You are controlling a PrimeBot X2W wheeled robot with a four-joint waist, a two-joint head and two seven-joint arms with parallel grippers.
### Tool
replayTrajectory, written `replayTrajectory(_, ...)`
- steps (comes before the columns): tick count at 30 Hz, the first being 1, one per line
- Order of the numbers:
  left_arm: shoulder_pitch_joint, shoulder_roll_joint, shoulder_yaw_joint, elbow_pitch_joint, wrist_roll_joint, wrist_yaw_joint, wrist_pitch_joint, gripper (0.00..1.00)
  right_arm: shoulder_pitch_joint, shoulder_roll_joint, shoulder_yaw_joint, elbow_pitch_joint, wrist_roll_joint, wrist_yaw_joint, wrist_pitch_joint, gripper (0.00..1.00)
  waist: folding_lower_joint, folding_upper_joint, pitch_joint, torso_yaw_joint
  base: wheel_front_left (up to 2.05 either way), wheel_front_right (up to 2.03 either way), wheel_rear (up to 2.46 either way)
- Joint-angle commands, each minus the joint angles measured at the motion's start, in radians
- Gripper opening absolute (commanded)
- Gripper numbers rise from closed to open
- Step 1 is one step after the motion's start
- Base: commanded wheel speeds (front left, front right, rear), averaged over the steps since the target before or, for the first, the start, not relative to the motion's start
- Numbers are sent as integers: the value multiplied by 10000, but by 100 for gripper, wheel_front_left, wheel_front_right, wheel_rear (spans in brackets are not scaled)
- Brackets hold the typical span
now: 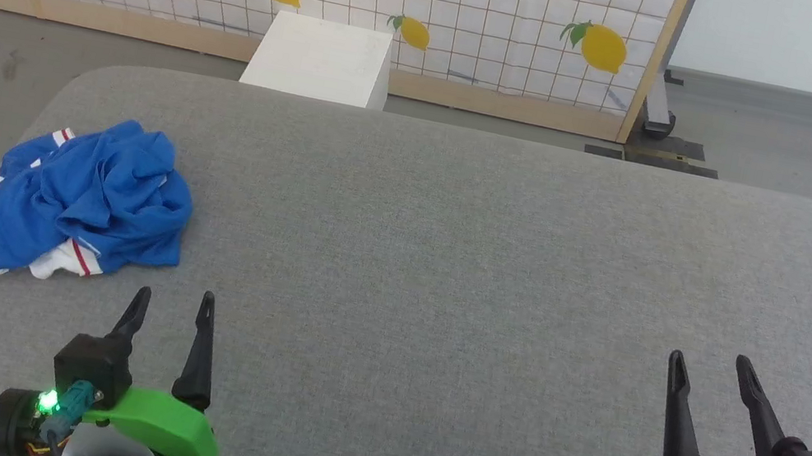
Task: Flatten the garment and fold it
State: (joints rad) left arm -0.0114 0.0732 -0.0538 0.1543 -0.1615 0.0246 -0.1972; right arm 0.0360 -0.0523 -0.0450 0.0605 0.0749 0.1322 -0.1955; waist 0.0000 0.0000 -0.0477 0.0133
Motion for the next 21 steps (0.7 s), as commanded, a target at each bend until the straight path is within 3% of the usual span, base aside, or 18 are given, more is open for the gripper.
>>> replayTrajectory(1,107,92,-31,66,-128,48,-115,100,84,16,-39,51,105,-12,-130,100,0,0,-11,-1,0,0,0)
replayTrajectory(21,122,147,-203,478,-496,128,-583,100,166,20,-150,172,335,-15,-600,100,0,0,-149,32,0,0,0)
